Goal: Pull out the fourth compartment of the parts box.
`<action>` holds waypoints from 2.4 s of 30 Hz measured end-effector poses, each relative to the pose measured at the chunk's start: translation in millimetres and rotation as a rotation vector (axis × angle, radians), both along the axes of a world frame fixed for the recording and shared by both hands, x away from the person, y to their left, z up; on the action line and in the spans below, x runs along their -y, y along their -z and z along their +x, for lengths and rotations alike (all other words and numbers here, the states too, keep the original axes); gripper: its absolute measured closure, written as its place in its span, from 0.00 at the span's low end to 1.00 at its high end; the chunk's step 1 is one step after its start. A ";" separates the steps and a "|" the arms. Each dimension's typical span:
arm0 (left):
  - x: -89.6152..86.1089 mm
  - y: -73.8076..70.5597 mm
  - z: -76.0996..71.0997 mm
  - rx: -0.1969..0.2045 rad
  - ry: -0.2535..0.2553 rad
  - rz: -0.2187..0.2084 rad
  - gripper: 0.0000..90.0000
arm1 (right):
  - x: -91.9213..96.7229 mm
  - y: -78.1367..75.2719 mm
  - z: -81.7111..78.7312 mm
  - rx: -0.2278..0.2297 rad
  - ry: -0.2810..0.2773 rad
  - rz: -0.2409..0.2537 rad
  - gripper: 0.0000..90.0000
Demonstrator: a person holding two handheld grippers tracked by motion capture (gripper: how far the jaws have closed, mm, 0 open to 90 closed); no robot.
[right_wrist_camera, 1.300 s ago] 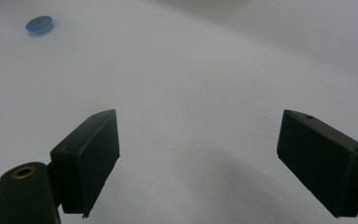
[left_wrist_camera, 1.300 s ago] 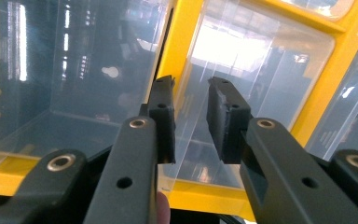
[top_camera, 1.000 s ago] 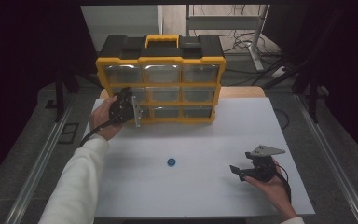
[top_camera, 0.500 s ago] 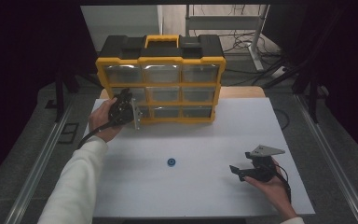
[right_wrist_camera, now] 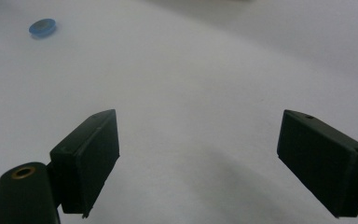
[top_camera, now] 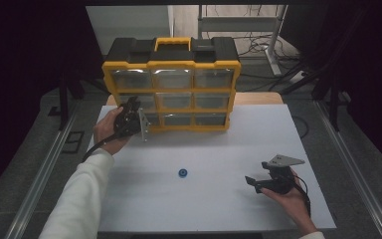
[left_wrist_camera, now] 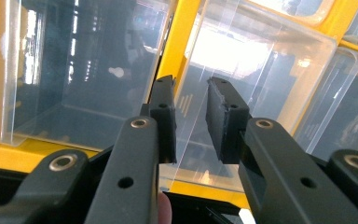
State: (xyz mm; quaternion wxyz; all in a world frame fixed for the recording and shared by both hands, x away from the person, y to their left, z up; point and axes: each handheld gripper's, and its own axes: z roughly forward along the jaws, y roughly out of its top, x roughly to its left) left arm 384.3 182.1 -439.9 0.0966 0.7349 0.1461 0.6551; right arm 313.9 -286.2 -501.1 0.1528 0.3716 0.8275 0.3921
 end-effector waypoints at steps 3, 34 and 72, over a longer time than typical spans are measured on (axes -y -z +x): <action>-0.2 0.0 -1.1 0.000 0.002 0.002 0.82 | -0.1 0.1 0.2 -0.001 -0.001 0.003 0.15; -0.2 1.2 -27.6 0.016 0.014 -0.021 0.81 | 3.5 -6.3 -5.2 0.023 -0.004 0.066 0.15; -0.5 4.1 -46.8 0.035 0.023 -0.015 0.81 | -1.0 -7.5 -1.9 0.035 -0.003 0.054 0.15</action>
